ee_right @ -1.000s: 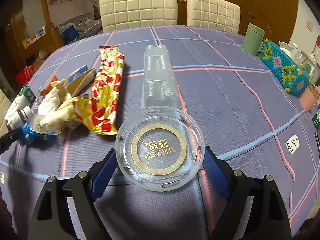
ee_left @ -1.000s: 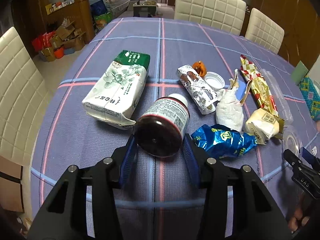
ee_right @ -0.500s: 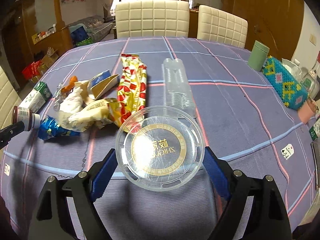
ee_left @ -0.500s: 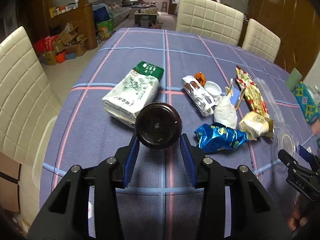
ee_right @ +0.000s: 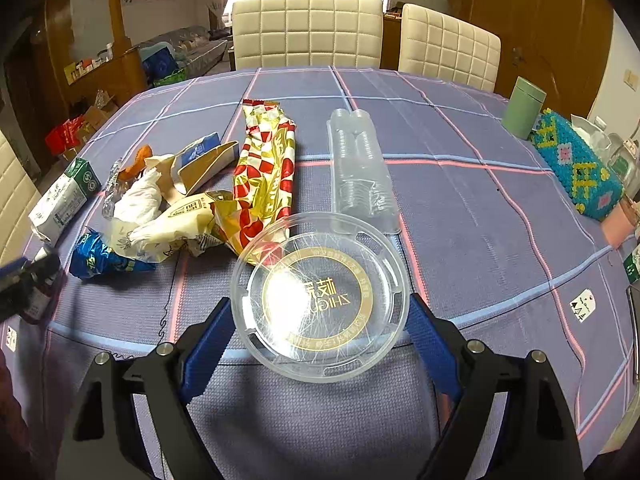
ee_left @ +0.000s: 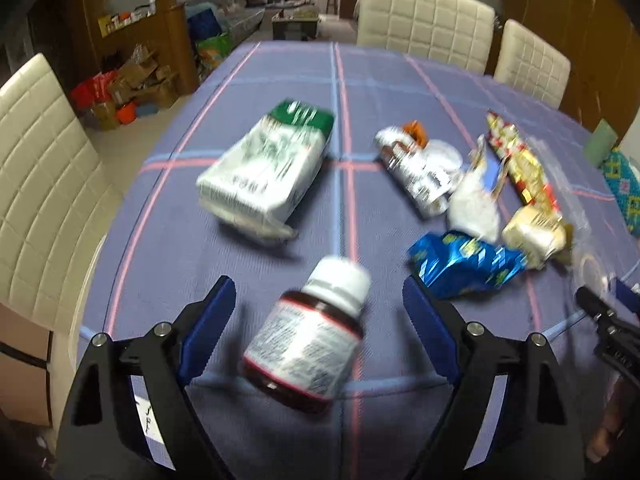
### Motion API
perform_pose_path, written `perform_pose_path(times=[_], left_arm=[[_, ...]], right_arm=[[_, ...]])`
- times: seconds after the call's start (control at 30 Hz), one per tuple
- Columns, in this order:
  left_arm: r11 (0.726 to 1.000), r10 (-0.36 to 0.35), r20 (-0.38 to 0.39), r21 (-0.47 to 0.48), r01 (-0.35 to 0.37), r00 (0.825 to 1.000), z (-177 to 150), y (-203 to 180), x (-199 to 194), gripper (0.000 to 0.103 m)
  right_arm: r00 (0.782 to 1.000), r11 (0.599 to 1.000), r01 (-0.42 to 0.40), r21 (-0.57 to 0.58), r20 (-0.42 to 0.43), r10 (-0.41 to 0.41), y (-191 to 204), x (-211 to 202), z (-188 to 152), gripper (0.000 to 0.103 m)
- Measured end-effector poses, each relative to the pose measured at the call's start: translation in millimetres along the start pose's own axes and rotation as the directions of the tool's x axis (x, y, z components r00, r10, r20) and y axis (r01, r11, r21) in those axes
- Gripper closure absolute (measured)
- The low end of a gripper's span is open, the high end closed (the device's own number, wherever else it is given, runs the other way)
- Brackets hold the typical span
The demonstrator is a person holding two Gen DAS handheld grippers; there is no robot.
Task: Collect trash
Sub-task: 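Carry the dark bottle with the left gripper to the clear bin and release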
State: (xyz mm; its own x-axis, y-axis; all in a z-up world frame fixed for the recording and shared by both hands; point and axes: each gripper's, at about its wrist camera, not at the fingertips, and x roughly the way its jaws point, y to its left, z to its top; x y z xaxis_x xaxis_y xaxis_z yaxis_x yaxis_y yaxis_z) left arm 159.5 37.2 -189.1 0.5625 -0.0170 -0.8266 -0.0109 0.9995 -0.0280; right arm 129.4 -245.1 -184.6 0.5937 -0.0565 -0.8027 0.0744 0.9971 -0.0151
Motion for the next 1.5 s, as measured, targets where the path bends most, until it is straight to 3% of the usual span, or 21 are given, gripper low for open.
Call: perform_pose_path(times=[0.13,0.33,0.73,1.0,1.27,1.5], left_arm=[[1.0,-0.014,-0.03,-0.001,0.014,0.999,-7.5,1.4,3.6,0.036],[1.0,-0.021,-0.039,0.007,0.022,0.999,-20.5,4.5,-3.0,0.048],[0.999,-0.04,0.025,-0.003,0.04,0.999,-24.3,10.5,-34.2,0.052],[0.998,-0.039,0.07,-0.047,0.042,0.997,-29.3,34.2,-55.3,0.055],[0.996,-0.016,0.108,-0.08,0.025,0.994,-32.1,59.6,-74.1,0.055],[0.989,0.038,0.121,-0.145,-0.021,0.992,-37.1,94.5,-84.6,0.055]], right_arm=[[1.0,1.0,-0.004,-0.005,-0.004,0.004,3.8,0.8,-1.2,0.02],[1.0,1.0,-0.003,-0.017,0.004,0.003,10.2,-6.1,-4.9,0.02],[0.997,0.998,-0.01,-0.062,0.081,0.015,27.0,-45.3,-3.8,0.02],[0.993,0.99,-0.05,-0.133,0.097,0.063,59.7,-60.6,-2.8,0.02],[0.985,0.968,-0.125,-0.219,0.089,0.147,105.4,-68.6,-1.7,0.02],[0.966,0.92,-0.199,-0.339,0.093,0.243,164.6,-73.9,4.7,0.02]])
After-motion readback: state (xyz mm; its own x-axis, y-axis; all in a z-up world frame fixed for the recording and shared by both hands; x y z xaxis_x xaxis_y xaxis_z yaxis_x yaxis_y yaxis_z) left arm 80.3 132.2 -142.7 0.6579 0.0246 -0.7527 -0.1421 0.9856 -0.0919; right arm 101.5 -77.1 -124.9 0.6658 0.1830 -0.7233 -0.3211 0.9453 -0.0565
